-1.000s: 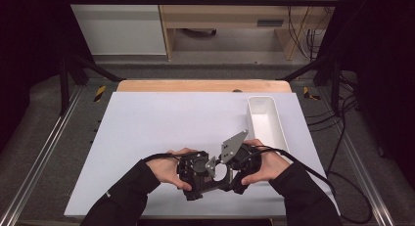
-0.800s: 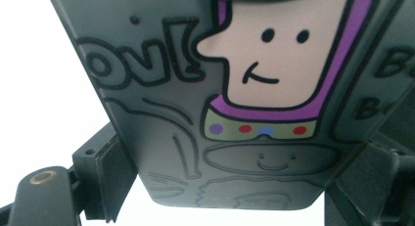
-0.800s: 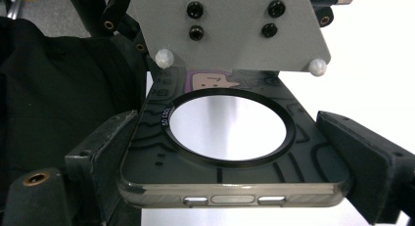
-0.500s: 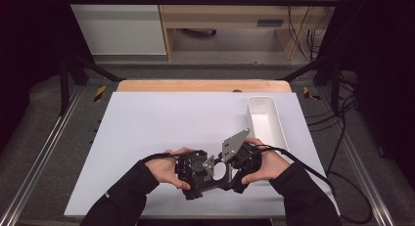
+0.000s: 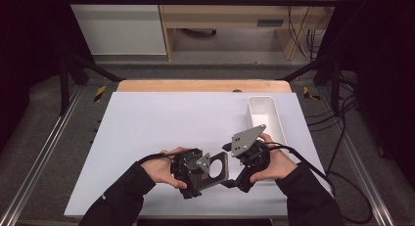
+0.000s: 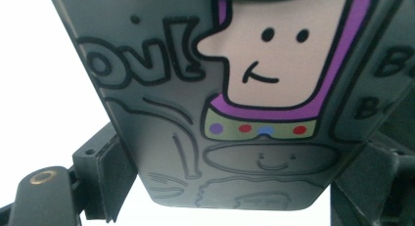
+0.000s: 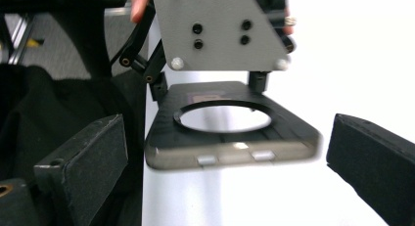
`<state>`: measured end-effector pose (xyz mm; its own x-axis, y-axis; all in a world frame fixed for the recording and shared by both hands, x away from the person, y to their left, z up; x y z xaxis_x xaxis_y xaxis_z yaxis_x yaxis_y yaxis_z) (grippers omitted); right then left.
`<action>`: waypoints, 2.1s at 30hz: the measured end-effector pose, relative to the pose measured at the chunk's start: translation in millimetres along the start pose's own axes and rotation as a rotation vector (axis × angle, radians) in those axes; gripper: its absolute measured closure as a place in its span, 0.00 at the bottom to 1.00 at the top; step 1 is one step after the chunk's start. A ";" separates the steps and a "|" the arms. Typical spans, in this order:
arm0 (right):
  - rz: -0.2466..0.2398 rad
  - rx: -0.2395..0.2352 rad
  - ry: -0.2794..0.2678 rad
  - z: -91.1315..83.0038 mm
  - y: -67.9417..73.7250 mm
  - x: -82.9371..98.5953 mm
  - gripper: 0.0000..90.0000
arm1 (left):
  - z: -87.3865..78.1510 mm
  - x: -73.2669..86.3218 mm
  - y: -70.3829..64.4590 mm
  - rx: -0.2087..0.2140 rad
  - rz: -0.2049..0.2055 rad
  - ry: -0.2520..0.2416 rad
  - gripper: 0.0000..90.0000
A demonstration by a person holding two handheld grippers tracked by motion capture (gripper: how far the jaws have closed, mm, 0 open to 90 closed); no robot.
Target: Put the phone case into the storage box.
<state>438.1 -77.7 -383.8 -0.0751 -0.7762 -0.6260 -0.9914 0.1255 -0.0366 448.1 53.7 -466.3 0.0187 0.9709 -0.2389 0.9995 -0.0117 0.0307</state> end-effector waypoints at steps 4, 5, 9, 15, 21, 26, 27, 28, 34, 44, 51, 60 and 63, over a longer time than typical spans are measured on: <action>0.019 0.013 -0.051 -8.3 -2.0 3.2 0.02 | 0.3 5.7 1.7 -0.001 -0.019 -0.028 0.13; 0.019 0.021 -0.059 -9.3 -2.8 4.4 0.02 | 0.2 7.0 1.6 0.004 -0.032 -0.044 0.13; 0.046 0.036 -0.092 -12.0 -5.4 9.5 0.02 | -1.6 10.4 2.4 -0.009 -0.050 -0.091 0.13; 0.079 0.048 -0.136 -12.1 -7.4 16.0 0.02 | -4.2 13.1 0.6 -0.016 -0.072 -0.165 0.13; 0.100 0.048 -0.172 -9.4 -7.3 20.6 0.02 | -3.5 17.3 0.8 -0.016 -0.094 -0.223 0.13; 0.107 0.048 -0.181 -6.0 -6.7 22.8 0.01 | -2.1 19.9 0.5 -0.011 -0.105 -0.256 0.13; 0.109 0.044 -0.186 -5.0 -6.2 23.2 0.01 | -2.1 20.1 0.1 -0.009 -0.106 -0.267 0.13; 0.115 0.039 -0.196 -3.4 -5.0 23.5 0.01 | -2.3 20.2 -0.1 -0.008 -0.107 -0.274 0.13; 0.118 0.037 -0.217 -0.1 -2.9 23.9 0.01 | -4.3 20.4 0.2 -0.020 -0.112 -0.340 0.13; 0.129 0.028 -0.244 6.3 -0.2 23.2 0.01 | -9.6 16.3 -1.9 -0.013 -0.103 -0.408 0.13; 0.128 0.003 -0.264 9.1 2.5 20.6 0.01 | -10.1 12.9 -2.5 0.005 -0.092 -0.419 0.13; 0.121 -0.017 -0.277 11.1 4.6 16.4 0.01 | -7.0 4.5 -4.4 0.022 -0.049 -0.411 0.13; 0.116 -0.027 -0.284 11.3 5.4 13.2 0.01 | -5.7 2.0 -4.8 0.031 -0.042 -0.404 0.13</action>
<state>433.0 -80.3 -401.1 -0.1587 -0.5534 -0.8177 -0.9808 0.1832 0.0664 443.2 57.1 -461.3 -0.0196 0.7985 -0.6017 0.9998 0.0130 -0.0154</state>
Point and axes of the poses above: each handheld gripper's, and its own axes: z roughly forward along the jaws, x roughly out of its underside, y roughly to its left, the point moved 7 cm from there along z, roughly forward along the jaws, and after that the axes turned 8 degrees about y, right-handed, at the moved point
